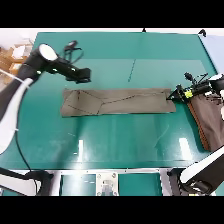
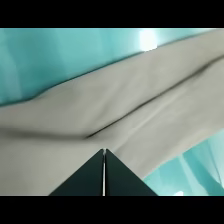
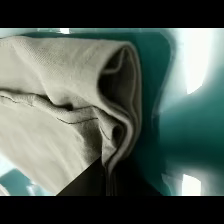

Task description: Fold the shirts.

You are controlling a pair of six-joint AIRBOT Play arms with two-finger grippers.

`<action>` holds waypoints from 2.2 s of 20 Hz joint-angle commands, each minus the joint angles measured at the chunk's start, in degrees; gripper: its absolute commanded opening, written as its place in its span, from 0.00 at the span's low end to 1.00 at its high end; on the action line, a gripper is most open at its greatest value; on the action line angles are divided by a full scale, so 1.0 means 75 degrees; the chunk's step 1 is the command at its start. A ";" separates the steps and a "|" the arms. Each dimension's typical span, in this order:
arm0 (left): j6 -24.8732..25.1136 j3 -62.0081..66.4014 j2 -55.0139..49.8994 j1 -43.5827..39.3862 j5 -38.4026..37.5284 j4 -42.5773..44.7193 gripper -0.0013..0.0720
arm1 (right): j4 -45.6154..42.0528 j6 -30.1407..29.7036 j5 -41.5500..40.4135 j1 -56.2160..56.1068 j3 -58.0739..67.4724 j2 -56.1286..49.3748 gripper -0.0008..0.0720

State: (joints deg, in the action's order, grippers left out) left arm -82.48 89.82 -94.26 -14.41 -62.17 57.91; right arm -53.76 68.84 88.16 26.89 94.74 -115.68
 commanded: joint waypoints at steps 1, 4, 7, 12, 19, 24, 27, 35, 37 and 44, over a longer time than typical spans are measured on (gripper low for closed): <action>0.0015 0.0000 -0.0670 -0.1198 0.1262 -0.0388 0.05 | 0.0178 0.0216 0.0883 0.0000 0.0428 0.0399 0.03; 0.0064 0.0009 -0.1489 -0.2060 0.2299 -0.0965 0.05 | 0.0557 0.0405 0.1381 -0.0003 0.0790 0.1096 0.03; 0.0064 0.0012 -0.1964 -0.2442 0.2897 -0.1437 0.05 | 0.1102 0.0417 0.1545 -0.0122 0.0833 0.1935 0.03; 0.0064 0.0513 -0.2611 -0.2757 0.3121 -0.2017 0.05 | 0.1122 0.0475 0.1655 -0.0740 0.0842 0.2926 0.03; 0.0061 0.0906 -0.2952 -0.2894 0.2920 -0.2212 0.05 | 0.1597 0.0801 0.1655 -0.1434 0.1501 0.3328 0.03; 0.0052 0.1920 -0.2821 -0.2369 0.0612 -0.1431 0.05 | 0.1781 0.1026 0.1652 -0.1667 0.1501 0.3331 0.03; -0.0498 0.2973 -0.2463 -0.1539 -0.2095 0.0647 0.05 | 0.2527 0.1253 0.1349 -0.1953 0.1501 0.3331 0.03; -0.0758 0.3450 -0.1192 0.0519 -0.5275 0.5018 0.05 | 0.2553 0.1661 -0.2136 -0.6027 0.1425 0.2649 0.03; -0.0743 0.3442 -0.1014 0.0976 -0.5251 0.5018 0.05 | 0.2562 0.1658 -0.3442 -0.7166 0.1425 0.1990 0.04; -0.0740 0.3427 -0.0536 0.2812 -0.5193 0.4045 0.05 | 0.2410 0.1597 -0.7041 -0.9448 0.1472 -0.0335 0.83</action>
State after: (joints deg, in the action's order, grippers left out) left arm -88.03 115.52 -99.44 1.32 -100.64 92.31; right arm -34.57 80.95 44.38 -39.42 105.58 -113.23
